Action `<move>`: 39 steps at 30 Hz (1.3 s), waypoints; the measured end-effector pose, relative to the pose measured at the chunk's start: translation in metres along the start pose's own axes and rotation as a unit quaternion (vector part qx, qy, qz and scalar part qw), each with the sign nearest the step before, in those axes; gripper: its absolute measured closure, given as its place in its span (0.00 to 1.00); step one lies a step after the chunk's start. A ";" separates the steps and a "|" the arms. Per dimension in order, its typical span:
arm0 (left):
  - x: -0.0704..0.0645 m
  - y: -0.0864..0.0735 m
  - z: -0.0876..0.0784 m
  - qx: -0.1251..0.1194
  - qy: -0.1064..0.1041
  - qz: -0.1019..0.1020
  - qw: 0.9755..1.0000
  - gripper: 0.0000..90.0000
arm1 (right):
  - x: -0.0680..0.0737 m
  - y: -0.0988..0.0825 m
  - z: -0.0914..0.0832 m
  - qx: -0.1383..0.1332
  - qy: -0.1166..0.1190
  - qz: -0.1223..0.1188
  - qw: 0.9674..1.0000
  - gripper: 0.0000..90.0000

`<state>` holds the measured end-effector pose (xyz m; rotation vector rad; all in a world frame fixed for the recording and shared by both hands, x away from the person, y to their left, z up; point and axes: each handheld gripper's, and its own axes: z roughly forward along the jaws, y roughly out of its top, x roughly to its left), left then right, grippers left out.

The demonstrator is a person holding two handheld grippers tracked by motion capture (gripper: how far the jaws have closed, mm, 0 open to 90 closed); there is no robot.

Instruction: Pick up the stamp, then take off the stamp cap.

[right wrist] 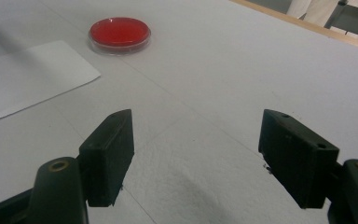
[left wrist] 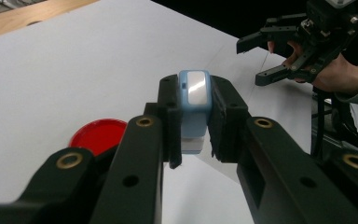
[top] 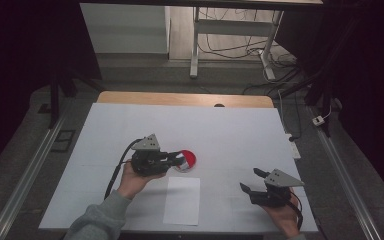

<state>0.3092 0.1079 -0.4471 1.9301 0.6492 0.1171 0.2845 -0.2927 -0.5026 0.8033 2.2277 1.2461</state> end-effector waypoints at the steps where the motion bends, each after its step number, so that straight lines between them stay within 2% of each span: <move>1: -0.001 0.000 0.001 -0.002 0.002 -0.001 1.000 0.84 | 0.000 0.000 0.000 0.000 0.000 0.000 1.000 0.29; 13: -0.003 -0.002 0.009 0.001 0.001 -0.003 1.000 0.84 | 0.001 0.000 0.001 0.001 0.001 -0.002 1.000 0.29; 24: -0.001 -0.003 0.009 -0.001 0.005 -0.009 1.000 0.84 | 0.000 0.000 0.001 -0.001 -0.002 -0.003 1.000 0.30; 29: 0.000 -0.004 0.008 -0.003 0.005 -0.010 1.000 0.84 | 0.002 0.001 0.002 0.000 -0.005 -0.012 1.000 0.30; 39: 0.001 -0.004 0.009 -0.003 0.008 -0.011 1.000 0.84 | 0.007 0.004 0.005 -0.013 -0.004 -0.012 1.000 0.29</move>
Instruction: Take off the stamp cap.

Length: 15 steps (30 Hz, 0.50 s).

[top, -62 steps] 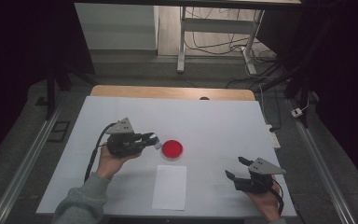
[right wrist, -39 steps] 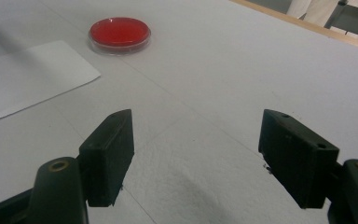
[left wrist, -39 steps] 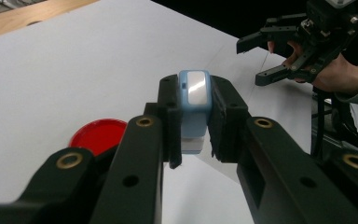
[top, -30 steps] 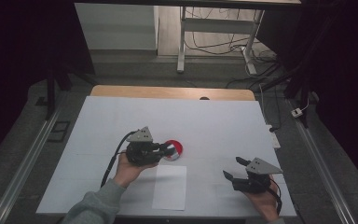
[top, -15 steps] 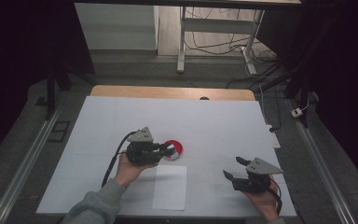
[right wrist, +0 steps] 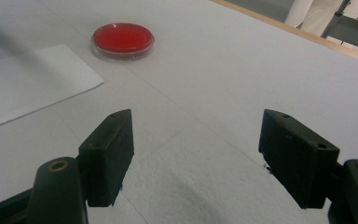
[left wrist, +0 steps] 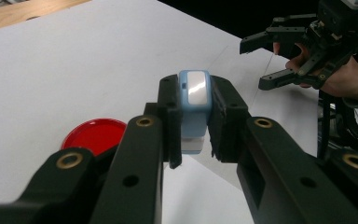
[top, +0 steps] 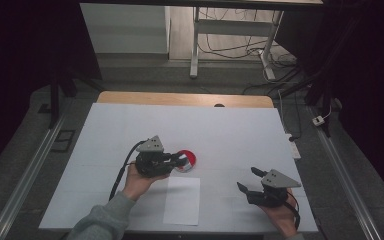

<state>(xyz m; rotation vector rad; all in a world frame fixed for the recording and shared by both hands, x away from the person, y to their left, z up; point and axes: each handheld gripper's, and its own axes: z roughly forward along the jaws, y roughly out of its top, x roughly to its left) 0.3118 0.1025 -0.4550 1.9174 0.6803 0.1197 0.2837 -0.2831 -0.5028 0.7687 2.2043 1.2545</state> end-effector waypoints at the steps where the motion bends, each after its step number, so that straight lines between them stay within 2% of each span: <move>1: 0.000 0.000 0.000 0.000 0.000 -0.001 1.000 0.84 | 0.001 0.001 0.001 -0.001 0.002 0.002 1.000 0.29; 15: 0.002 -0.002 0.002 -0.001 0.001 -0.007 1.000 0.84 | 0.012 0.008 0.012 0.000 0.005 -0.003 1.000 0.30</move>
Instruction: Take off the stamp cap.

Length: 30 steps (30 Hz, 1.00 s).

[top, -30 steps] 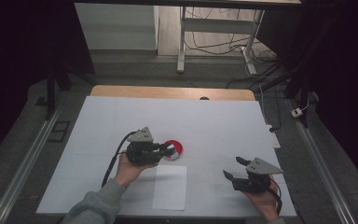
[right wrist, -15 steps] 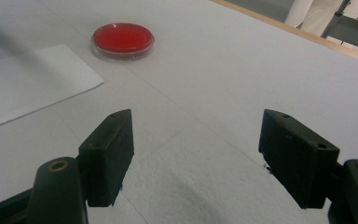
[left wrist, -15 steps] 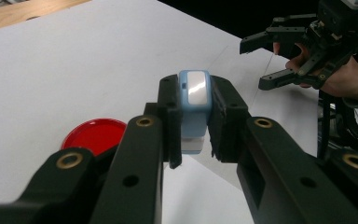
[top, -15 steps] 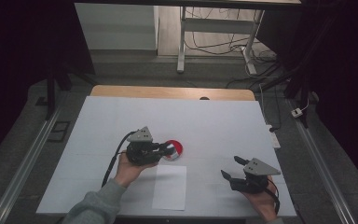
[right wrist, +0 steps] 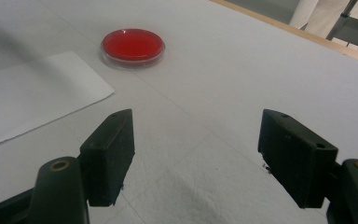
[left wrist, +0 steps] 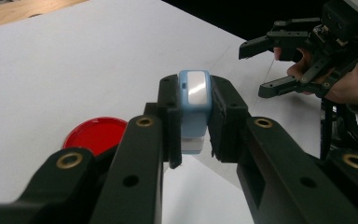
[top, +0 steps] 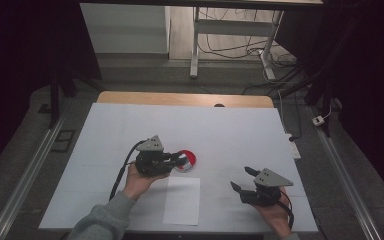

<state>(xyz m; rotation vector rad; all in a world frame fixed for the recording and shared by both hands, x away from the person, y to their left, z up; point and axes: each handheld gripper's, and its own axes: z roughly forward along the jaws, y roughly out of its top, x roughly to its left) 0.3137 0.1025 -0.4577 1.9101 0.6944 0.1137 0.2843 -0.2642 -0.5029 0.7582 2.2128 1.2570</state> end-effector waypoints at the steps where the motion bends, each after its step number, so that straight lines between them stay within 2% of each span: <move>1: 0.000 0.000 0.000 0.000 0.000 0.000 1.000 0.84 | 0.001 0.001 0.000 0.000 0.000 -0.001 1.000 0.30; 10: 0.000 0.000 0.002 0.000 -0.002 -0.001 1.000 0.84 | 0.008 0.007 0.005 -0.012 0.002 0.014 1.000 0.32; 30: 0.000 0.000 0.005 0.000 -0.004 -0.001 1.000 0.84 | 0.034 0.024 0.032 -0.006 0.023 -0.009 1.000 0.33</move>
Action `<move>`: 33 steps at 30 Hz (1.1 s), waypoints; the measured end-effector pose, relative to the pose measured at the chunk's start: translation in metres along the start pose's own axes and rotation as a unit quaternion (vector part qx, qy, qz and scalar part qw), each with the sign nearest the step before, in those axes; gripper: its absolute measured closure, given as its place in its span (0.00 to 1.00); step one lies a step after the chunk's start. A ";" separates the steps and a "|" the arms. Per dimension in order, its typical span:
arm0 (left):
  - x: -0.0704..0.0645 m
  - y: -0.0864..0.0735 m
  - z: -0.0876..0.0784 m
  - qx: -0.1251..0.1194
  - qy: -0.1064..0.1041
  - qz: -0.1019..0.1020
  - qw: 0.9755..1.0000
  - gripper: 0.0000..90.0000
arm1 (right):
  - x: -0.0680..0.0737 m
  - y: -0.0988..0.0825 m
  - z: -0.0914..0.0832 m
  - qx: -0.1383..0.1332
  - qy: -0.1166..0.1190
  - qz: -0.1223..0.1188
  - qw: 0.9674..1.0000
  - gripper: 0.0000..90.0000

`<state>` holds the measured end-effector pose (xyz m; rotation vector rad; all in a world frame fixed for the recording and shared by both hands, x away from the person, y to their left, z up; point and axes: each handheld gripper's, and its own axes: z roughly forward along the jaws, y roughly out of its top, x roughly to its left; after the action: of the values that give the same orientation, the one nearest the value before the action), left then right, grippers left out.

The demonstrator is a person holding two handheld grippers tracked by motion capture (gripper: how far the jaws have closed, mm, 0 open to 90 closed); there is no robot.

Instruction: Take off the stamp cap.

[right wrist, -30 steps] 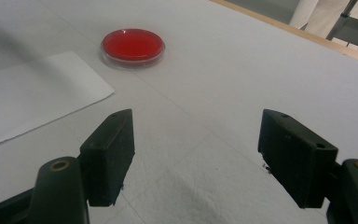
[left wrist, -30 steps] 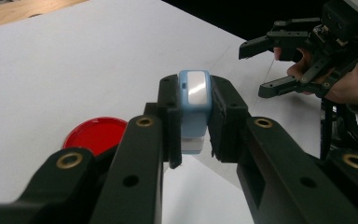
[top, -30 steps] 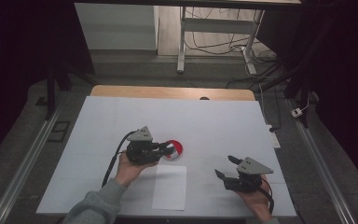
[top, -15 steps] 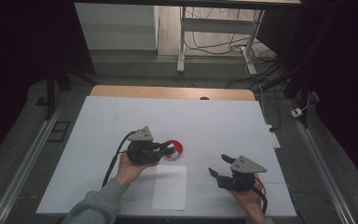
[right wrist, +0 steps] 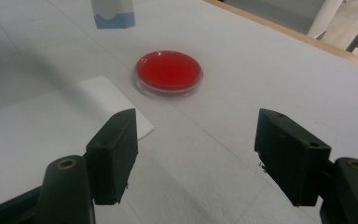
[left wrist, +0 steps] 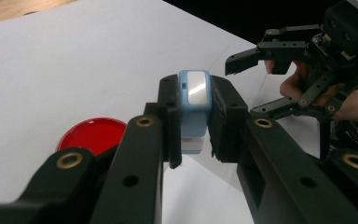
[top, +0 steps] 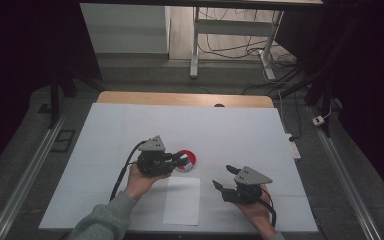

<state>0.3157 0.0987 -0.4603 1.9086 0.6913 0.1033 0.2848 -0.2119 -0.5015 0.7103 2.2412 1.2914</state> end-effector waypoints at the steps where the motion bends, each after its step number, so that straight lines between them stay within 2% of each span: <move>1: 0.000 0.000 0.000 0.000 0.000 0.000 1.000 0.84 | 0.001 0.001 0.001 0.000 0.001 -0.001 1.000 0.33; 27: -0.002 0.000 0.003 -0.004 0.000 -0.001 1.000 0.84 | 0.019 0.014 0.021 -0.009 0.013 -0.017 1.000 0.34; 33: -0.003 -0.001 0.006 -0.001 0.000 -0.001 1.000 0.84 | 0.024 0.018 0.026 -0.010 0.018 -0.030 0.999 0.34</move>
<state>0.3153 0.0930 -0.4628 1.9062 0.6923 0.1038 0.2860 -0.1721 -0.5010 0.6132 2.2567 1.3056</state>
